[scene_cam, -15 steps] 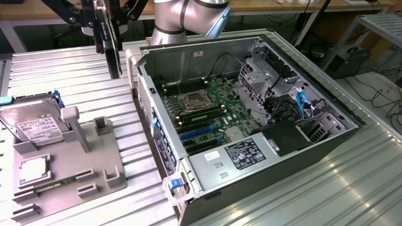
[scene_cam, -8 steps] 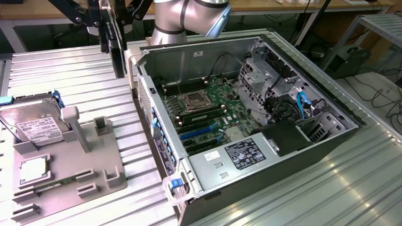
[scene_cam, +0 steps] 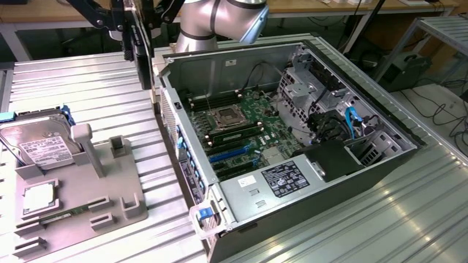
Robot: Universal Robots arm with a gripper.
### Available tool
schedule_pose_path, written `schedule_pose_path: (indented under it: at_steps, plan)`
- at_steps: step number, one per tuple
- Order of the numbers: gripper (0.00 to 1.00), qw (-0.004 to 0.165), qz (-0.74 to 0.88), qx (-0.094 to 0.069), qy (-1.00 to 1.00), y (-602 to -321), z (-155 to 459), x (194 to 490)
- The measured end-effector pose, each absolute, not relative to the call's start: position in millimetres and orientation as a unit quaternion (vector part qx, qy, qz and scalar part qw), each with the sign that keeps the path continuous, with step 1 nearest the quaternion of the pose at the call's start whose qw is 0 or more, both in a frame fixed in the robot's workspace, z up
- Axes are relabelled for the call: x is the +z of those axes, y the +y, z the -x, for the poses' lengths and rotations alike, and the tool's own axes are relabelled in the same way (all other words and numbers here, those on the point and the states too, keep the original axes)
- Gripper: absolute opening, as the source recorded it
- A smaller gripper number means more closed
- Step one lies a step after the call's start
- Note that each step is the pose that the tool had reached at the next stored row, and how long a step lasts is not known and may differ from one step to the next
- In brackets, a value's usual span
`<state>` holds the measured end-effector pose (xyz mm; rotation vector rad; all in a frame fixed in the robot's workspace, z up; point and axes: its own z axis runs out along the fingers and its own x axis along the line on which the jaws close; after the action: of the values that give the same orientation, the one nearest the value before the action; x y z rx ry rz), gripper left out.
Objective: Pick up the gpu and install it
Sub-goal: 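Pick up the gpu and move the gpu toward the slot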
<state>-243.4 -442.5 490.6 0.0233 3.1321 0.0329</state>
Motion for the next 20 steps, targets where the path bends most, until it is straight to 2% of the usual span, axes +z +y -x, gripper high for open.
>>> schedule_pose_path:
  at_steps: [20]
  plan:
    - [0.28, 0.005, -0.007, 0.011, 1.0, -442.5, 221.5, 489.9]
